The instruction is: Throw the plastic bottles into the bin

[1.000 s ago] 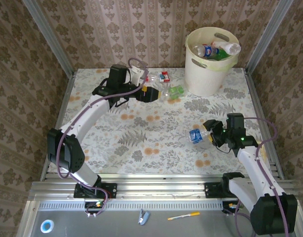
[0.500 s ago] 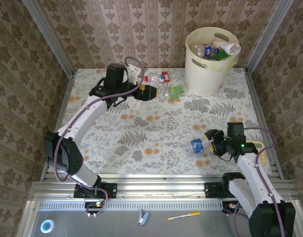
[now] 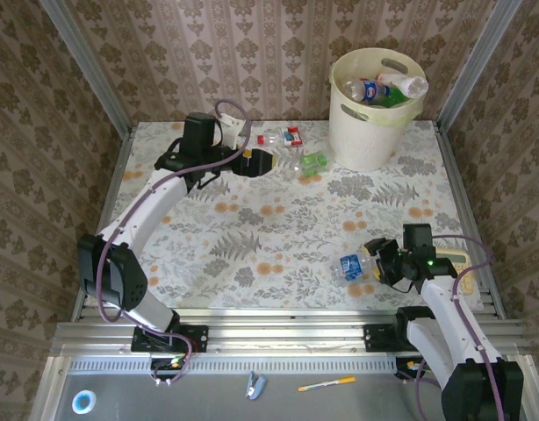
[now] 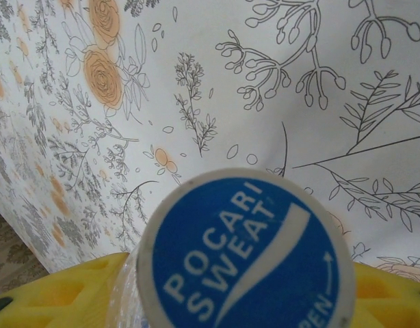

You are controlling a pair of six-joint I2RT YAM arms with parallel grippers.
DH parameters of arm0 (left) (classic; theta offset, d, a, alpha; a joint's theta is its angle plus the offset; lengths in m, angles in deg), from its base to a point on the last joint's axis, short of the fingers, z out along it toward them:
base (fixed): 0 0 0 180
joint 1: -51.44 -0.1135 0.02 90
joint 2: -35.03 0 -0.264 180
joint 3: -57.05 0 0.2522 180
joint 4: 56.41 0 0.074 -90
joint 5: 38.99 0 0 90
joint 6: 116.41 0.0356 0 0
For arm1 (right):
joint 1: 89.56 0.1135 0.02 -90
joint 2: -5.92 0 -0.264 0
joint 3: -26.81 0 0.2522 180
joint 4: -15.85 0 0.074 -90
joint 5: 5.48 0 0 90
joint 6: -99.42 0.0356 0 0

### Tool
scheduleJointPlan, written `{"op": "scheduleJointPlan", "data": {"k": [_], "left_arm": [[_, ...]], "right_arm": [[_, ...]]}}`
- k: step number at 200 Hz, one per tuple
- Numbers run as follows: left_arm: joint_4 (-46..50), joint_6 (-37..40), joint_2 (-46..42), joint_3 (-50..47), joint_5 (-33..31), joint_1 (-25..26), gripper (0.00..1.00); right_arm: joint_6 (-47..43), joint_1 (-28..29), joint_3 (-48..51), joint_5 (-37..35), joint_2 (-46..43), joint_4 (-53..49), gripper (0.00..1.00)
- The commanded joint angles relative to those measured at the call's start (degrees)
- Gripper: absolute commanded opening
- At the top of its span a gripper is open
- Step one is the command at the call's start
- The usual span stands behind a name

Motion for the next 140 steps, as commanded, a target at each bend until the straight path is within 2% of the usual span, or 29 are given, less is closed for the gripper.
{"op": "scheduleJointPlan", "data": {"k": [1, 82, 140], "left_arm": [[0.2, 1.1, -1.2, -0.6, -0.2, -0.4, 1.00], [0.1, 1.0, -0.1, -0.5, -0.3, -0.6, 1.00], [0.0, 1.0, 0.1, -1.1, -0.5, -1.6, 1.00]], "right_arm": [[1.2, -0.5, 0.8, -1.3, 0.0, -0.2, 0.06], [0.5, -1.1, -3.1, -0.7, 4.0, 3.3, 0.06], [-3.8, -1.8, -14.2, 0.6, 16.5, 4.4, 0.06]]}}
